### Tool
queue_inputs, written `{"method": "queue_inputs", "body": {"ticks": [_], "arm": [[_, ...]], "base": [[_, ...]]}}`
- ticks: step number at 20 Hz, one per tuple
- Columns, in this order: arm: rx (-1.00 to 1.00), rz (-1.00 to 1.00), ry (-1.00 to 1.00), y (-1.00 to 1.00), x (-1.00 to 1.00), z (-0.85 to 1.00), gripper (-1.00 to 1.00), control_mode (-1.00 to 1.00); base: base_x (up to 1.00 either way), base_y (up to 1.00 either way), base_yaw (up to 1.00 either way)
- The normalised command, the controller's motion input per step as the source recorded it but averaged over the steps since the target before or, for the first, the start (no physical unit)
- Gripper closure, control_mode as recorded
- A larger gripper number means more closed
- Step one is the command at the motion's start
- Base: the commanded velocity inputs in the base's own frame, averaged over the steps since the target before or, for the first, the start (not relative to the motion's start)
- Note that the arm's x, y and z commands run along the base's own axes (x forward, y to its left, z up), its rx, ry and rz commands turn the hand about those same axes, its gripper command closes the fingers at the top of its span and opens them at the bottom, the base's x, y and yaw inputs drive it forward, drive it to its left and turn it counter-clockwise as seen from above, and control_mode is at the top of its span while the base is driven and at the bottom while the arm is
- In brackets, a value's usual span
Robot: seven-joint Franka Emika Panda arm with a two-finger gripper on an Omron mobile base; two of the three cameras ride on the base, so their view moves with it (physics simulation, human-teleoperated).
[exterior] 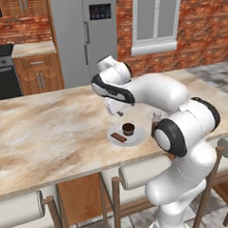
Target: Take the cinnamon bottle from the cabinet and place it on the dining table, next to the plate with the cupcake. Then take the chocolate from the dining counter and place it on the cupcake plate.
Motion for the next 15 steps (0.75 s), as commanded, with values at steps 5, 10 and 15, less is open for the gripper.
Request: {"method": "queue_inputs", "body": {"ticks": [5, 10, 15], "arm": [[0.01, -0.01, -0.11, -0.6, -0.77, 0.97, -1.0, -1.0], [0.06, 0.0, -0.11, -0.42, -1.0, 0.69, -1.0, -1.0], [0.09, 0.0, -0.11, -0.32, -1.0, 0.39, -1.0, -1.0]], "base": [[0.0, 0.0, 0.0], [0.0, 0.0, 0.0], [0.0, 0.0, 0.0]]}}
